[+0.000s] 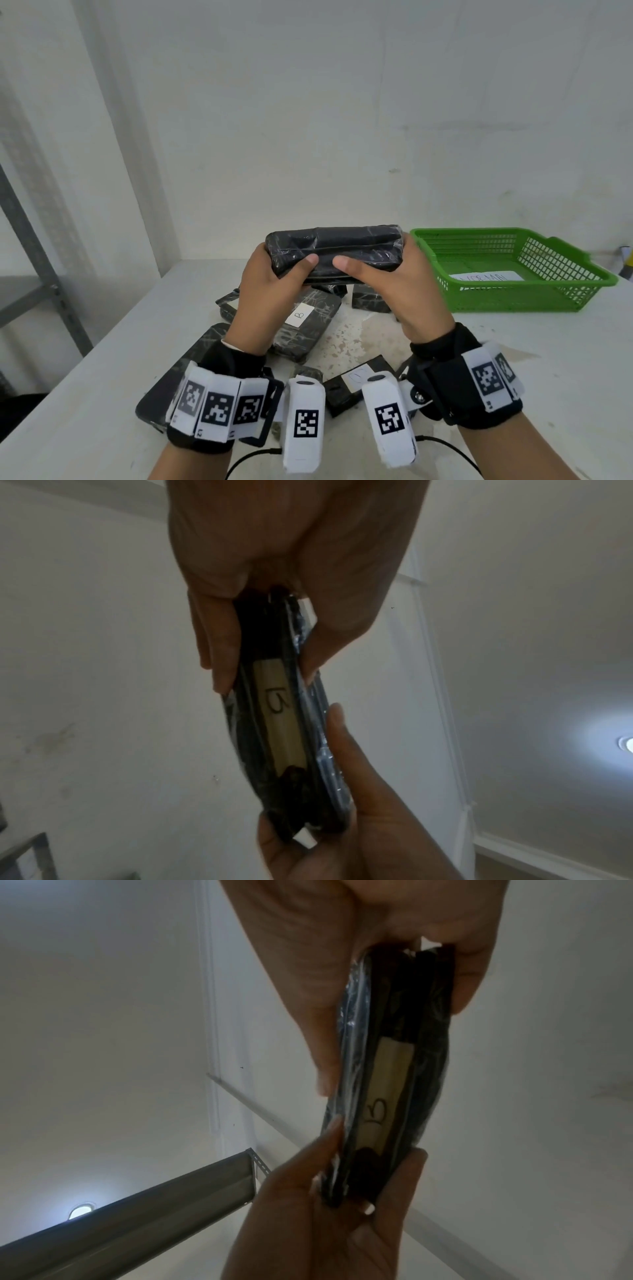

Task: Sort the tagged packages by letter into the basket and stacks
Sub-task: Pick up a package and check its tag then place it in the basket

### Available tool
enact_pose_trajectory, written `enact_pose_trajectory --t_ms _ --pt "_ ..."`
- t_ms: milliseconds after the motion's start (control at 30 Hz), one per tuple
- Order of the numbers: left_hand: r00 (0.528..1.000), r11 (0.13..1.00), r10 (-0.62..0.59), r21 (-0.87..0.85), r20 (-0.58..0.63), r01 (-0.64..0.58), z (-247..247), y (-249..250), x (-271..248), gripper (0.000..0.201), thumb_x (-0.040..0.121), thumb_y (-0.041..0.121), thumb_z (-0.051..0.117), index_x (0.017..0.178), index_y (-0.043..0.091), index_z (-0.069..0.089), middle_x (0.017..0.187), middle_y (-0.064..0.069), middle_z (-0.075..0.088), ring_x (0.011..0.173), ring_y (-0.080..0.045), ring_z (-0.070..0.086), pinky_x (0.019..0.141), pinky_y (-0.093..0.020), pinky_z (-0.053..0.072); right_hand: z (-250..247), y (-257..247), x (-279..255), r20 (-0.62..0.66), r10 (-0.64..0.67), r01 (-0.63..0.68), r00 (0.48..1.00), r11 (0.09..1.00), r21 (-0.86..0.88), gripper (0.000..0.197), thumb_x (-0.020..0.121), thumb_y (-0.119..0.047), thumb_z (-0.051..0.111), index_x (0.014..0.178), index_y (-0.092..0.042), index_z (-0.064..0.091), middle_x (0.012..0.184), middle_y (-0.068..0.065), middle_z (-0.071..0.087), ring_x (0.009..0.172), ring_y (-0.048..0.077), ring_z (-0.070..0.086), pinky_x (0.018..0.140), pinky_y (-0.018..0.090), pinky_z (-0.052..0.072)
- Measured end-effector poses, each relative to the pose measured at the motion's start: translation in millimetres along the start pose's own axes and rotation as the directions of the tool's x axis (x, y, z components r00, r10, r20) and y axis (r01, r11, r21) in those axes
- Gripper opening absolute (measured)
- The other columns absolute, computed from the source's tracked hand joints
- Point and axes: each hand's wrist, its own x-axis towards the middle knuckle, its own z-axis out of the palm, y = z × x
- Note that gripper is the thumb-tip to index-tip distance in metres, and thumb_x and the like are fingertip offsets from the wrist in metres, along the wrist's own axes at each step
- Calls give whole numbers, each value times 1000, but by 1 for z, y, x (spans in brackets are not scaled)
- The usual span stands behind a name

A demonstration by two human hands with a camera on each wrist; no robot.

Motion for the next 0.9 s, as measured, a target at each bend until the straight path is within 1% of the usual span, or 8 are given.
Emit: enact_pose_trajectory --t_ms 200,300,400,467,533,633,800,900 --pt "998 998 62 -32 2 -62 -2 2 -9 40 81 25 75 117 12 62 111 -5 73 106 -23 70 97 -52 52 6 -2 -9 -66 -94 91 993 995 -41 59 63 -24 92 110 -22 57 104 -8 70 97 2 67 85 23 54" --pt "994 995 101 -20 -42 -102 -4 0 -11 47 76 27 73 118 10 59 112 -7 72 106 -22 69 98 -51 52 5 -4 -12 -30 -69 65 997 989 -130 57 63 -47 86 108 -38 53 119 -6 52 113 4 54 99 28 48" --pt "990 992 129 -5 -52 -129 -5 -2 -12 46 77 24 77 118 18 57 124 -7 64 109 -14 66 98 -37 53 5 -16 -14 26 85 -84 996 996 -37 26 71 -66 57 96 -61 53 110 -20 48 110 -1 51 104 37 46" --pt "982 984 178 20 -55 -178 -8 -3 -11 43 82 11 79 112 29 54 136 3 44 107 5 60 92 -16 50 -1 -17 -12 83 154 -159 985 986 58 46 80 -72 36 108 -46 61 111 -12 65 111 8 61 97 47 52" --pt "975 973 220 84 -31 -217 -11 -3 -11 38 83 -1 73 103 25 53 137 7 30 101 18 54 85 -6 46 -6 -15 -9 134 241 -263 961 947 184 57 92 -65 26 116 -31 64 110 -4 70 112 19 65 93 45 55" --pt "972 958 234 170 11 -232 -16 -4 -11 35 82 -4 73 105 16 55 139 -3 30 97 19 53 81 -5 46 -7 -13 -10 130 242 -270 962 920 284 26 102 -32 44 114 -23 65 103 4 71 108 25 67 85 36 59" --pt "988 991 125 -68 94 -118 -17 -5 -10 55 82 40 71 130 38 45 130 -1 58 116 -15 63 95 -31 51 -8 -6 -8 66 220 -228 973 890 394 42 96 -1 54 129 -26 48 101 20 66 96 23 67 91 45 56" --pt "998 982 60 -182 4 -58 -12 -3 -7 54 93 53 54 142 43 34 108 18 71 106 -12 69 93 -38 54 -8 -4 -7 73 252 -258 965 864 433 50 94 6 49 134 -24 44 85 9 64 90 20 63 92 46 54"
